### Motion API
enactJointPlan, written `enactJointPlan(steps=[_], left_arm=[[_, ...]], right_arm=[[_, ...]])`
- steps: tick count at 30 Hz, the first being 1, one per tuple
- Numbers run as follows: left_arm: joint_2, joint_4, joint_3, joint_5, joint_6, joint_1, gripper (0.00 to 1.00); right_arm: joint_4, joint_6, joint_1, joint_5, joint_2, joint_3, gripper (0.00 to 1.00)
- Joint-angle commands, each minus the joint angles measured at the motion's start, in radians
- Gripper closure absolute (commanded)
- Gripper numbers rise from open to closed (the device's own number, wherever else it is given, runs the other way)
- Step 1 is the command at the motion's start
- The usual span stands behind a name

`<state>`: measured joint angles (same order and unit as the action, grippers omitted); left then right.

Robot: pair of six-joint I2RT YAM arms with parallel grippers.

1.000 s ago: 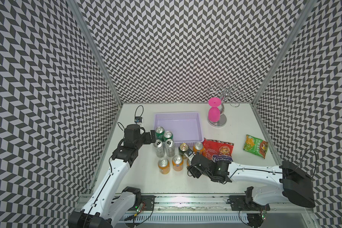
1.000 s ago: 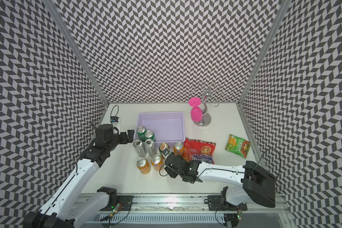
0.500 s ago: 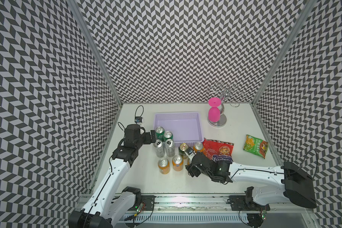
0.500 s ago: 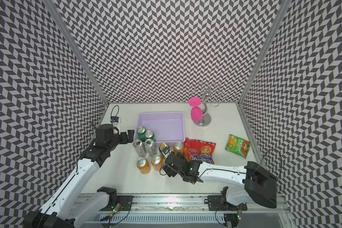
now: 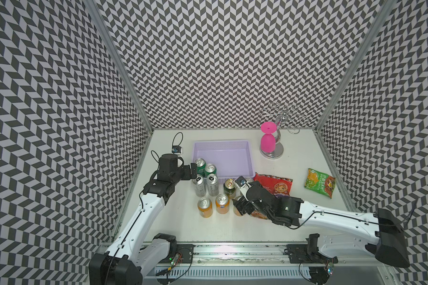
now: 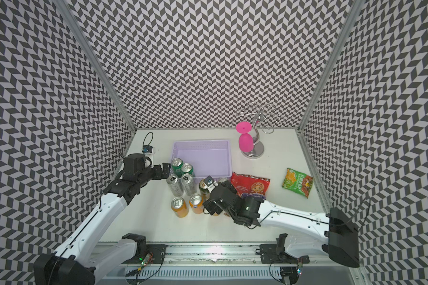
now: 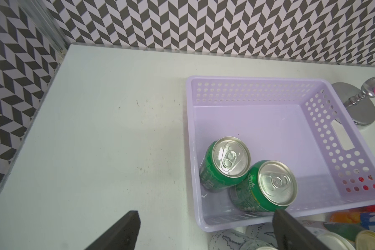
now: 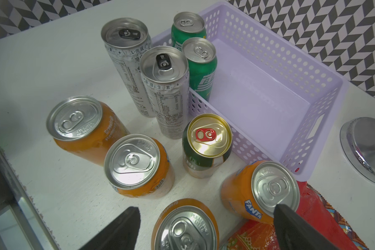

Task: Take out the drinks from the basket
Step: Place the drink at the center of the board, then pick up the drink from the basket.

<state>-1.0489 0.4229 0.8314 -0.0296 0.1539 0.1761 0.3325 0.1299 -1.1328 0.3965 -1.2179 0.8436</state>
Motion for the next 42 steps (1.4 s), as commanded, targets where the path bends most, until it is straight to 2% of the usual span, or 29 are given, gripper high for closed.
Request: enactJointPlan(steps=[1,9,17,23,29,33,42], left_arm=[[-0.046,0.046,0.084,-0.061,-0.004,0.003,0.01],[-0.238,0.226,0.265,-0.055,-0.038,0.066,0.01],[-0.461,0.345,0.431,-0.016,-0.071,0.109,0.01],[-0.591,0.387,0.529,0.056,-0.076,0.112,0.01],[-0.674,0.382,0.59,0.034,-0.068,0.111,0.02],[-0.717,0.389,0.612,0.025,-0.062,0.111,0.08],[-0.734,0.388,0.598,0.032,-0.049,0.111,0.13]], right_arm=[[-0.001,-0.029,0.051,0.004,0.047,0.019,0.0],[-0.037,-0.043,0.214,-0.082,0.112,-0.023,0.0],[-0.103,-0.054,0.26,-0.097,0.155,-0.076,0.0],[-0.114,-0.05,0.273,-0.102,0.169,-0.1,0.0],[-0.125,-0.048,0.281,-0.103,0.177,-0.12,0.0],[-0.127,-0.049,0.286,-0.098,0.18,-0.129,0.0],[-0.139,-0.052,0.295,-0.102,0.182,-0.145,0.0]])
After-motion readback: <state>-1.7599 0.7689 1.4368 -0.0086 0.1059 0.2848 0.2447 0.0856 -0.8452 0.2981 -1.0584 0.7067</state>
